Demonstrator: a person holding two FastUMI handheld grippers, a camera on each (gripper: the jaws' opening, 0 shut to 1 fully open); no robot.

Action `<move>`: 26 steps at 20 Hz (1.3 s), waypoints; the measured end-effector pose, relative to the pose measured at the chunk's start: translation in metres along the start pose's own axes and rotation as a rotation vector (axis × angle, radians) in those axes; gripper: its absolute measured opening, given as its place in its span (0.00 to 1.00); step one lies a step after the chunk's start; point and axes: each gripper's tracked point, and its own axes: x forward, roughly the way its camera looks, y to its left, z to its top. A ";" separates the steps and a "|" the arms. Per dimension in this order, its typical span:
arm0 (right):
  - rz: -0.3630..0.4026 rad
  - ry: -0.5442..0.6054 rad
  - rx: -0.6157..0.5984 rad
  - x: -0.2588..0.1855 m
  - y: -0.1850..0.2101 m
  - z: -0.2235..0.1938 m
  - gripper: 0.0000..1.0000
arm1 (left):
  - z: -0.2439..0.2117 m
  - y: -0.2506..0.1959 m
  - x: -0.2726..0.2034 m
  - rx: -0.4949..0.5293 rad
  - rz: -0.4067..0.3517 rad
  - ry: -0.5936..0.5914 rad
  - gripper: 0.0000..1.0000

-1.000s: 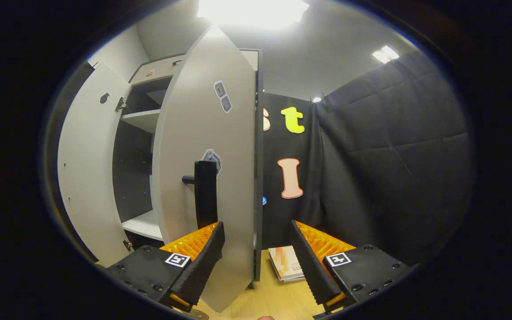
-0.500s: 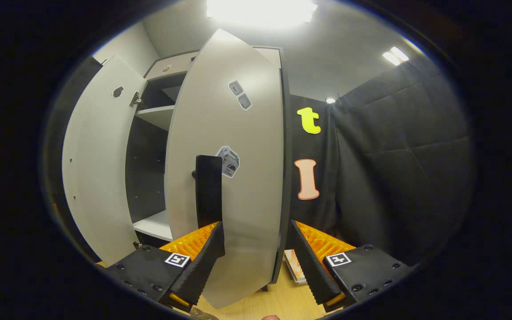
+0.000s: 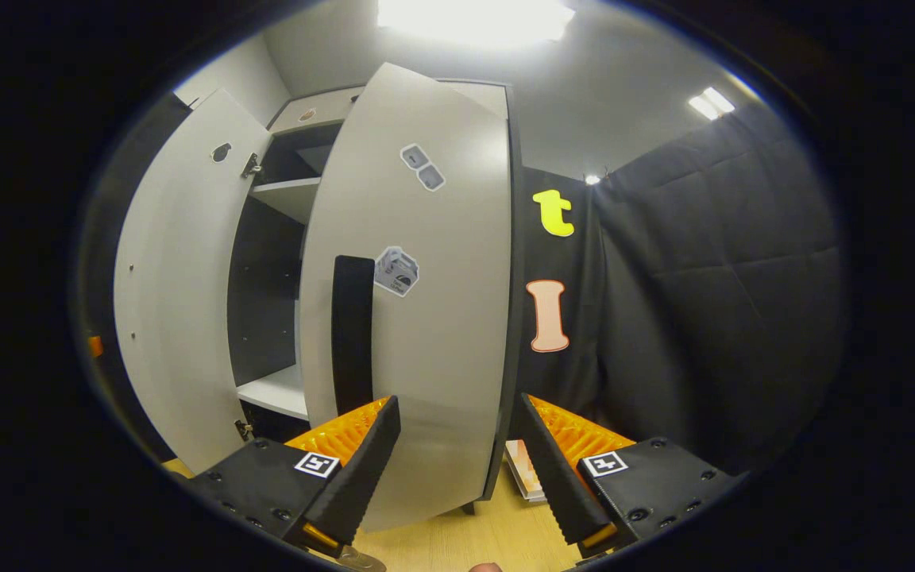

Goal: Grasp the bottle in the cabinet with the left hand and place it on the coaster, then close the right door with the right hand and the left door with the left hand.

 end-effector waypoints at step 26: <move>-0.137 0.074 0.035 -0.048 -0.127 -0.038 0.95 | 0.058 -0.058 0.056 0.063 0.011 -0.055 0.83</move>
